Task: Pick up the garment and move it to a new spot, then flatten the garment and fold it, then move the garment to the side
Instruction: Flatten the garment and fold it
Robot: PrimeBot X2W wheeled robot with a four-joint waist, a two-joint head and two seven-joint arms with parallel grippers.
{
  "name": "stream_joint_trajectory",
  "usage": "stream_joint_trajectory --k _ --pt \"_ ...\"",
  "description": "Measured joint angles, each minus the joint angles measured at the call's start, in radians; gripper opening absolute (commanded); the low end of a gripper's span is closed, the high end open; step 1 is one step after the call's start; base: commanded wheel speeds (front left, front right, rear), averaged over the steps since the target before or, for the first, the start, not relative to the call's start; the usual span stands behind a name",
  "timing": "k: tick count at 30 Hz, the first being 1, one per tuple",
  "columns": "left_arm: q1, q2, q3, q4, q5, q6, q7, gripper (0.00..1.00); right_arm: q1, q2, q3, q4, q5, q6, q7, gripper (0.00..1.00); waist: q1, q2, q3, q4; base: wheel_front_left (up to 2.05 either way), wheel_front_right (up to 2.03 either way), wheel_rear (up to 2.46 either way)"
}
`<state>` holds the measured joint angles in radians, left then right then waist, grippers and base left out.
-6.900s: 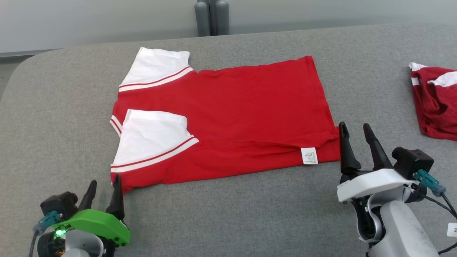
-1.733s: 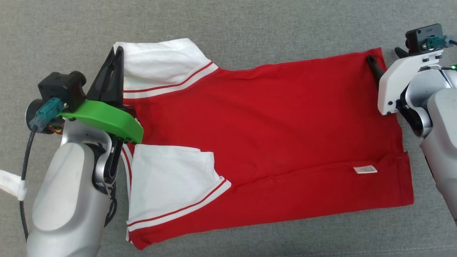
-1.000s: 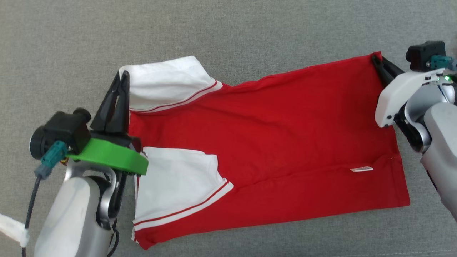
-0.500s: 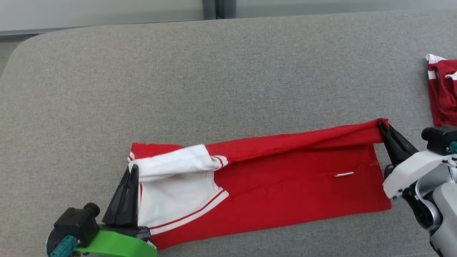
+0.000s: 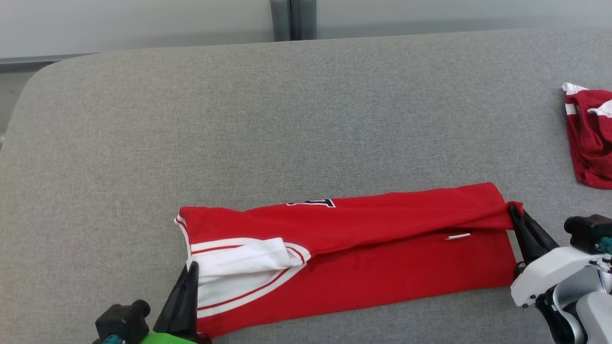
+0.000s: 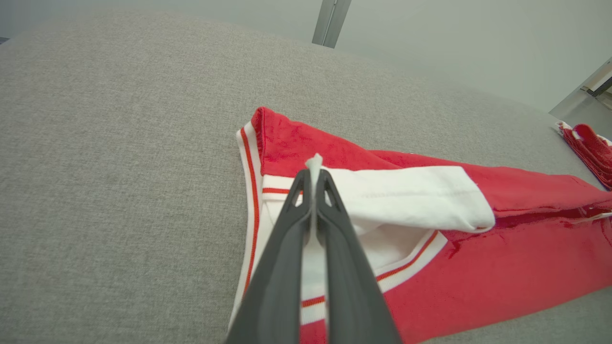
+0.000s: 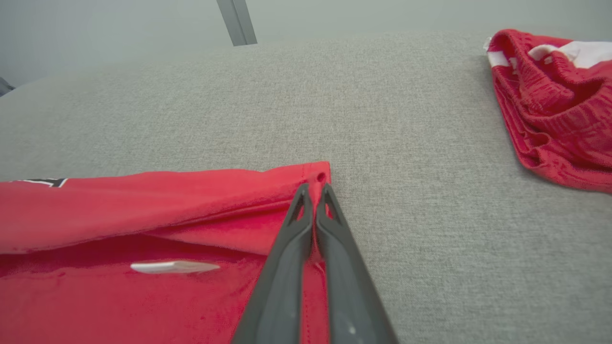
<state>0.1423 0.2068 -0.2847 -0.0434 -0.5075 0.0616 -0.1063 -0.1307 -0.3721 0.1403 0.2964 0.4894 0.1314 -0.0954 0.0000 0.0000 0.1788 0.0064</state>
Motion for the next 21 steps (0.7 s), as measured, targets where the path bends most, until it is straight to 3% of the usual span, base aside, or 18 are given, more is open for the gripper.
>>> stream_joint_trajectory --k 1,2,14,21 --pt "0.0 0.0 0.003 0.007 -0.002 -0.001 -0.005 1.0 0.012 0.008 -0.011 -0.003 -0.003 0.0 -0.004 0.91 0.0 0.0 -0.002 0.001 0.0 0.0 0.0" --pt "0.001 -0.002 0.007 0.012 -0.009 -0.002 -0.01 1.0 0.027 0.015 -0.023 -0.008 -0.011 0.0 -0.014 1.0 0.0 0.0 -0.004 0.001 0.0 0.0 0.0" --pt "0.014 -0.002 0.059 -0.043 -0.027 0.01 -0.089 1.0 0.127 0.105 -0.235 -0.062 -0.081 0.0 -0.074 1.0 0.0 0.0 -0.035 -0.009 0.0 0.0 0.0" --pt "-0.017 -0.002 0.067 -0.03 -0.019 0.029 -0.088 1.0 0.069 0.148 -0.247 -0.058 -0.128 -0.001 -0.008 1.0 0.0 0.0 -0.051 -0.011 0.0 0.0 0.0"
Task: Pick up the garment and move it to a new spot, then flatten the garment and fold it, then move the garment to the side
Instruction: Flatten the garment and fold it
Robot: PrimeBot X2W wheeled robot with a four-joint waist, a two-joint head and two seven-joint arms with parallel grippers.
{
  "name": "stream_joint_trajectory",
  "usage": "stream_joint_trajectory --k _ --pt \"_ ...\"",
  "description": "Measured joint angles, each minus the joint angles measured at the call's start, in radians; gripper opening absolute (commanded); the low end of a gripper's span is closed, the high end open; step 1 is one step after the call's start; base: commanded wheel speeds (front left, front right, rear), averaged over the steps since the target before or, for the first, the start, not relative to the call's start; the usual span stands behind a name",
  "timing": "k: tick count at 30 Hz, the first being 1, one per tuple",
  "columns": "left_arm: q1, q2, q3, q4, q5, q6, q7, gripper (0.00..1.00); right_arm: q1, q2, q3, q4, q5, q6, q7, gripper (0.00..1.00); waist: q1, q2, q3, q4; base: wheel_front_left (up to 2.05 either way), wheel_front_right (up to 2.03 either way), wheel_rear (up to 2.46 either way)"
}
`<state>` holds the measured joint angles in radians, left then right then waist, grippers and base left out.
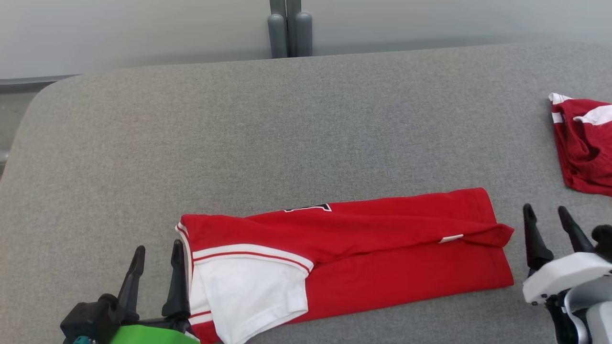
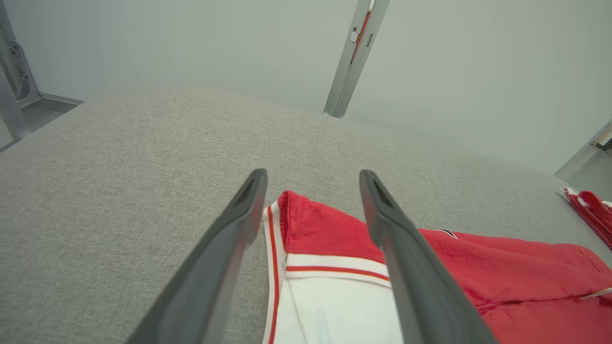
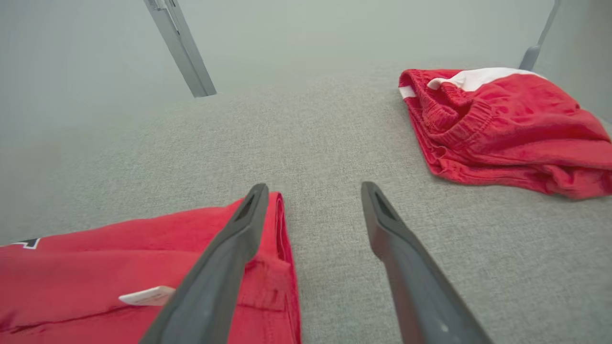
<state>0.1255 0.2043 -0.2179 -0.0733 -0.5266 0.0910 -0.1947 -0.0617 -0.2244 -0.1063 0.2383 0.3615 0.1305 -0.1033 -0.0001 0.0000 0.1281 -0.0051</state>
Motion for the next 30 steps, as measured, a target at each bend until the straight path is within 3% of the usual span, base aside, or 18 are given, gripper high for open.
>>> stream_joint_trajectory --k 12,22,23,24,25,27,30 --pt "-0.019 -0.014 0.0 0.051 0.0 0.007 -0.02 1.0 -0.076 0.002 0.088 0.172 -0.016 0.0 0.144 1.0 0.0 0.0 -0.014 0.04 0.0 0.0 0.0" --pt "-0.018 -0.012 0.01 0.063 -0.001 0.014 -0.03 1.0 -0.075 0.006 0.135 0.281 -0.024 0.0 0.17 1.0 0.0 0.0 -0.017 0.049 0.0 0.0 0.0" --pt "-0.018 -0.009 0.011 0.065 -0.001 0.015 -0.031 1.0 -0.084 0.007 0.144 0.291 -0.023 0.0 0.174 0.66 0.0 0.0 -0.016 0.048 0.0 0.0 0.0" --pt "-0.018 -0.007 0.012 0.067 -0.001 0.015 -0.031 1.0 -0.092 0.008 0.15 0.303 -0.019 0.0 0.177 0.44 0.0 0.0 -0.015 0.045 0.0 0.0 0.0" --pt "-0.018 -0.007 0.013 0.068 -0.001 0.016 -0.031 1.0 -0.098 0.01 0.154 0.31 -0.017 0.0 0.178 0.33 0.0 0.0 -0.015 0.044 0.0 0.0 0.0" --pt "-0.018 -0.005 0.015 0.069 -0.001 0.018 -0.032 1.0 -0.115 0.013 0.165 0.326 -0.012 0.0 0.178 0.0 0.0 0.0 -0.013 0.038 0.0 0.0 0.0" --pt "-0.018 -0.002 0.02 0.07 -0.001 0.023 -0.035 1.0 -0.14 0.021 0.175 0.34 0.005 0.001 0.175 0.0 0.0 0.0 -0.012 0.027 0.0 0.0 0.0"
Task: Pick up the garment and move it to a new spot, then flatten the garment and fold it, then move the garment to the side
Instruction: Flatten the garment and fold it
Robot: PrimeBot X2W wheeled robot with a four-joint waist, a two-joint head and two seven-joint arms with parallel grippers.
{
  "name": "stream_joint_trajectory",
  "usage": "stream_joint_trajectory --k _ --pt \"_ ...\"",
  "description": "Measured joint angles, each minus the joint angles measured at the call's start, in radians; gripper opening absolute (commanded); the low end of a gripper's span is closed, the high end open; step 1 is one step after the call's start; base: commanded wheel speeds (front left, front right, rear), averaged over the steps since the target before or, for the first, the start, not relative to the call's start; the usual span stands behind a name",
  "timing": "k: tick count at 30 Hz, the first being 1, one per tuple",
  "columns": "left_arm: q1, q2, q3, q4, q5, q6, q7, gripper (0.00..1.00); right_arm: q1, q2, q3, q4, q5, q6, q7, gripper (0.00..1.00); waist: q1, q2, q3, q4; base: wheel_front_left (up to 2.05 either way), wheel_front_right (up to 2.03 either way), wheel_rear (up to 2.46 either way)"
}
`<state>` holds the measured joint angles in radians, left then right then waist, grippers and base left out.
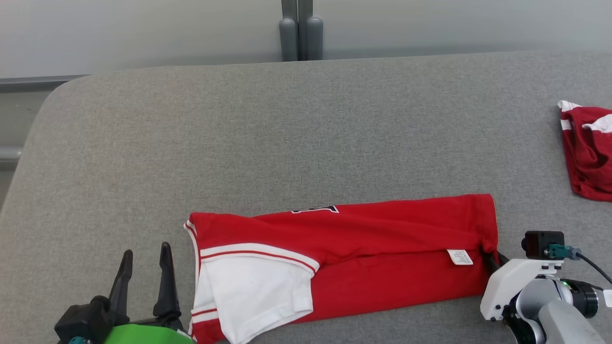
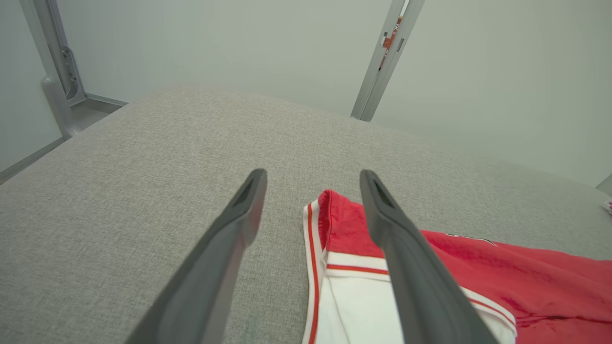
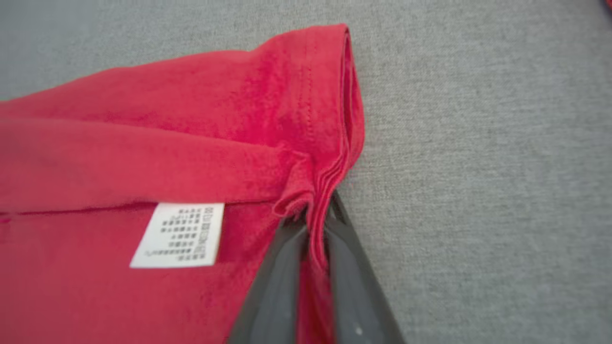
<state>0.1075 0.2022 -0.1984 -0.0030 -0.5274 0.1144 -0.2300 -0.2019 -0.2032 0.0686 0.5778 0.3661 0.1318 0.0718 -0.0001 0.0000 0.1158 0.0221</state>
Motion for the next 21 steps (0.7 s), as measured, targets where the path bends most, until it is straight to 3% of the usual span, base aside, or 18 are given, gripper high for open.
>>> stream_joint_trajectory --k 5,13,17,21 --pt "0.0 0.007 0.007 0.0 0.006 0.008 -0.002 1.0 -0.029 -0.024 0.003 -0.006 0.038 0.0 -0.012 0.0 0.0001 0.0 0.001 -0.025 0.0 0.0 0.0" --pt "-0.002 0.007 -0.002 -0.006 0.01 0.01 -0.003 1.0 -0.042 -0.132 -0.072 -0.101 0.081 0.0 -0.016 0.0 0.0 0.0 0.007 -0.073 0.0 0.0 0.0" --pt "-0.006 0.007 -0.008 -0.002 0.01 0.01 -0.003 1.0 -0.009 -0.108 -0.063 -0.202 0.137 -0.001 -0.011 0.0 0.0 0.0 0.013 -0.09 0.0 0.0 0.0" --pt "-0.013 0.007 -0.016 -0.002 0.011 0.01 -0.003 1.0 0.029 -0.07 0.016 -0.351 0.195 -0.001 0.021 0.0 0.0001 0.0 0.018 -0.1 0.0 0.0 0.0"
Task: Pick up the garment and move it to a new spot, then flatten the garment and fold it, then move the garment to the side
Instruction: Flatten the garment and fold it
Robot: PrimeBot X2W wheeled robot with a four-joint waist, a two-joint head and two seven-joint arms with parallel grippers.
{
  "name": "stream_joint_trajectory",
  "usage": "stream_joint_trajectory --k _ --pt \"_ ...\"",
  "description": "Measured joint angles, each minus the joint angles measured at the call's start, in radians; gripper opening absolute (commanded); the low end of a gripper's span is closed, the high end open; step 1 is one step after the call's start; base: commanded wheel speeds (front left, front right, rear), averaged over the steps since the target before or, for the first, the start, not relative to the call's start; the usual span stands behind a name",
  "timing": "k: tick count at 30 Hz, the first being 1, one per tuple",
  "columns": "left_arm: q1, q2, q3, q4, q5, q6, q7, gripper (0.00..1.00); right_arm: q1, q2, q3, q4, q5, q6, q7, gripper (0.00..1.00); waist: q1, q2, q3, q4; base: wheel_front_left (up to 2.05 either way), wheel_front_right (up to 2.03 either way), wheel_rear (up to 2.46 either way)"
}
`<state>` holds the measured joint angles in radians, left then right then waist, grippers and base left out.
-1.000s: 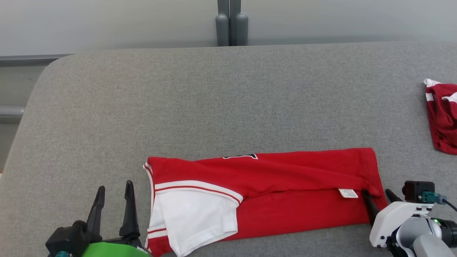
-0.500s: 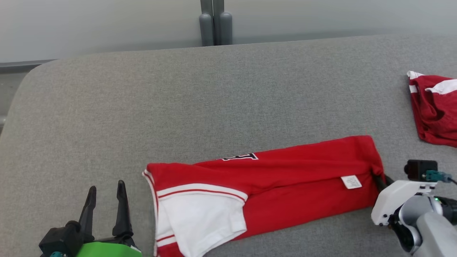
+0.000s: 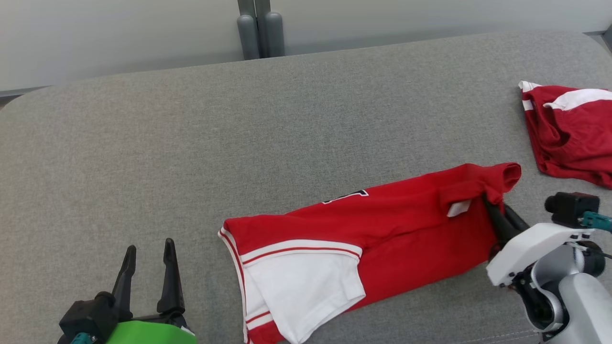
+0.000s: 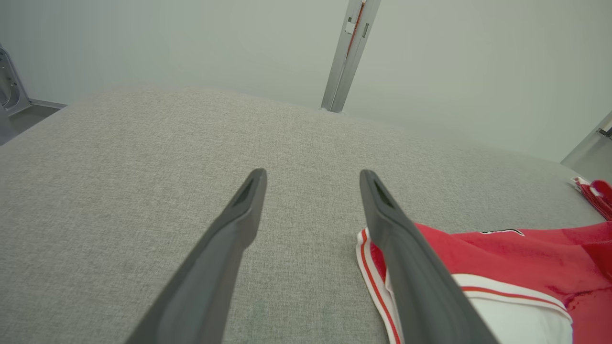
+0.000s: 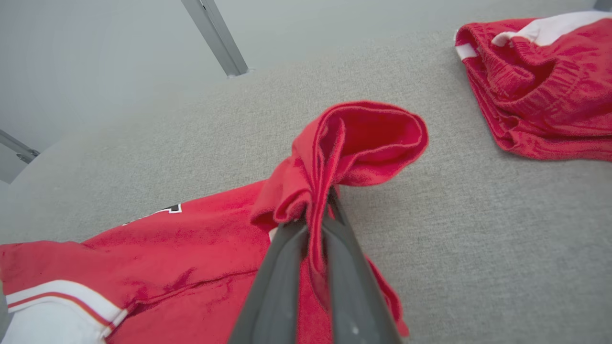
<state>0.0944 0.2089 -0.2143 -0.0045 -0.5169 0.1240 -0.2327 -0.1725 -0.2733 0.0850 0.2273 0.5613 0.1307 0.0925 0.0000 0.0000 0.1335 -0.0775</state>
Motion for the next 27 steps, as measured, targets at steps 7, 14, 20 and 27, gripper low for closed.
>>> stream_joint_trajectory --k 7,14,20,27 --pt "-0.014 0.001 -0.01 0.002 0.006 0.0 0.003 1.0 0.035 0.028 0.165 -0.208 0.053 0.0 0.066 0.0 0.0 0.0 0.002 0.012 0.0 0.0 0.0" --pt "-0.026 0.0 -0.015 0.011 0.006 -0.001 0.003 1.0 0.012 0.072 0.336 -0.235 0.081 0.0 0.099 0.0 0.0 0.0 -0.001 0.048 0.0 0.0 0.0" --pt "-0.035 -0.005 -0.023 0.02 0.005 -0.002 -0.001 1.0 -0.06 0.128 0.502 -0.142 0.113 0.0 0.09 0.0 0.0 0.0 -0.006 0.099 0.0 0.0 0.0" --pt "-0.044 -0.01 -0.028 0.03 0.002 -0.007 -0.005 1.0 -0.142 0.168 0.593 0.013 0.132 0.0 0.051 0.0 0.0 0.0 -0.009 0.151 0.0 0.0 0.0"
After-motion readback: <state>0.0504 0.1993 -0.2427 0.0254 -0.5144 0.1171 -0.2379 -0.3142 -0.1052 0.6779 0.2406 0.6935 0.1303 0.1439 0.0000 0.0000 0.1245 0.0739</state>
